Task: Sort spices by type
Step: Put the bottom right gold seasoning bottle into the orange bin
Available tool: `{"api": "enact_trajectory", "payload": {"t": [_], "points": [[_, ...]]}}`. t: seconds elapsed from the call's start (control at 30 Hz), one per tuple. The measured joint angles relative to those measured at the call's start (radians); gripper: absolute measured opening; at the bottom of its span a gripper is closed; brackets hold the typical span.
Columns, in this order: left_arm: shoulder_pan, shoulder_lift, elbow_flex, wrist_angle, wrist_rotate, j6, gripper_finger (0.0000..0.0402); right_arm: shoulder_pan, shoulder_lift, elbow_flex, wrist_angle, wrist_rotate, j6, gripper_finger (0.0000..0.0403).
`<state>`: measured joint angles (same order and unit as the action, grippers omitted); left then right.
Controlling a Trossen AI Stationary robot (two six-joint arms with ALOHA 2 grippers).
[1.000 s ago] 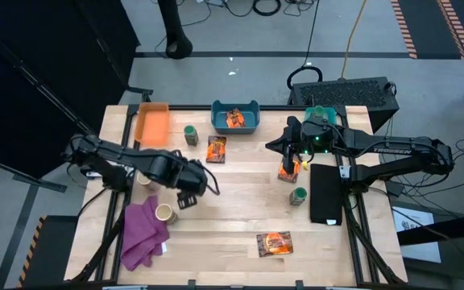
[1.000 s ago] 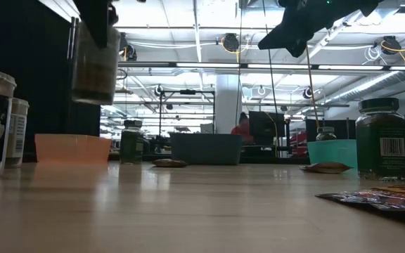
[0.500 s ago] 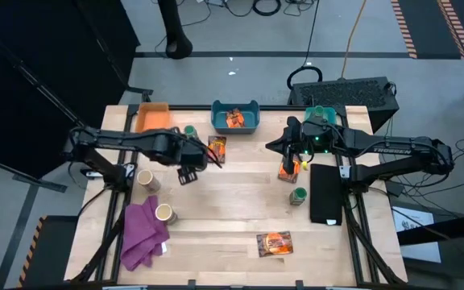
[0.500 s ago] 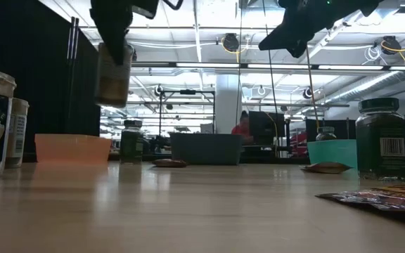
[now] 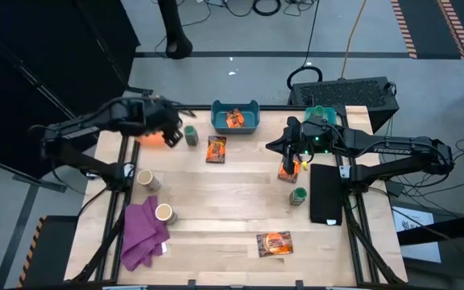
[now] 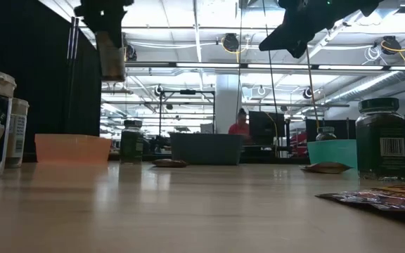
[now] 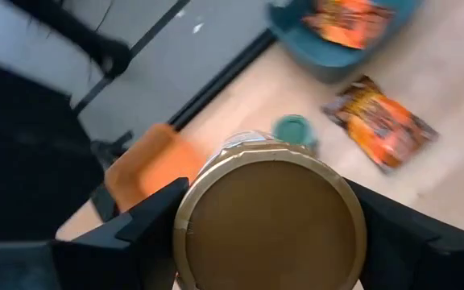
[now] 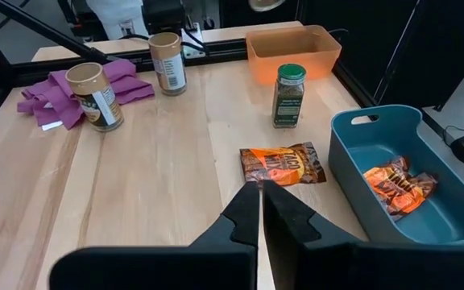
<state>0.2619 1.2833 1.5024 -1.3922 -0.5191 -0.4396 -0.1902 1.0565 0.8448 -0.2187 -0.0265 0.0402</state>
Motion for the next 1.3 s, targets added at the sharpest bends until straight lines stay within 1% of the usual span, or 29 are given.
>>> {"api": "enact_trajectory", "payload": {"t": [0.13, 0.23, 0.37, 0.47, 0.53, 0.6, 0.67, 0.87, 1.0, 1.07, 1.2, 1.3], "points": [[0.131, -0.002, -0.006, -0.007, 0.029, 0.009, 0.0278, 0.000, 0.000, 0.000, 0.008, 0.000, 0.000, 0.0000], [0.221, -0.002, -0.035, 0.009, 0.086, 0.074, 0.0278, 0.000, 0.000, 0.000, 0.008, 0.000, -0.001, 0.0000], [0.325, 0.000, -0.071, 0.105, 0.126, 0.128, 0.0278, 0.000, 0.000, 0.000, 0.008, 0.000, -0.011, 0.0000], [0.404, -0.001, -0.089, 0.205, 0.223, 0.164, 0.0278, 0.000, 0.000, 0.000, 0.008, 0.000, -0.020, 0.0000], [0.454, 0.000, -0.095, 0.232, 0.267, 0.181, 0.0278, 0.000, 0.000, 0.000, 0.008, 0.000, -0.019, 0.0000], [0.504, -0.001, -0.103, 0.233, 0.271, 0.183, 0.0278, 0.000, 0.000, 0.000, 0.006, 0.000, -0.019, 0.0000], [0.550, -0.001, -0.115, 0.232, 0.254, 0.174, 0.0278, 0.000, 0.000, 0.000, 0.003, 0.000, -0.013, 0.0000], [0.637, 0.006, -0.149, 0.234, 0.255, 0.162, 0.0278, 0.000, 0.000, 0.000, -0.003, 0.000, 0.000, 0.0000], [0.703, 0.020, -0.195, 0.237, 0.258, 0.185, 0.0278, 0.000, 0.000, 0.000, -0.004, 0.000, 0.000, 0.0000], [0.733, 0.024, -0.224, 0.252, 0.286, 0.195, 0.0278, 0.000, 0.000, 0.000, -0.004, 0.000, 0.000, 0.0000], [0.780, 0.026, -0.290, 0.359, 0.390, 0.211, 0.0278, 0.000, 0.000, 0.000, -0.004, 0.000, 0.000, 0.0000], [0.800, 0.026, -0.325, 0.407, 0.400, 0.212, 0.0278, 0.000, 0.000, 0.000, -0.005, 0.000, 0.000, 0.0000]]}}
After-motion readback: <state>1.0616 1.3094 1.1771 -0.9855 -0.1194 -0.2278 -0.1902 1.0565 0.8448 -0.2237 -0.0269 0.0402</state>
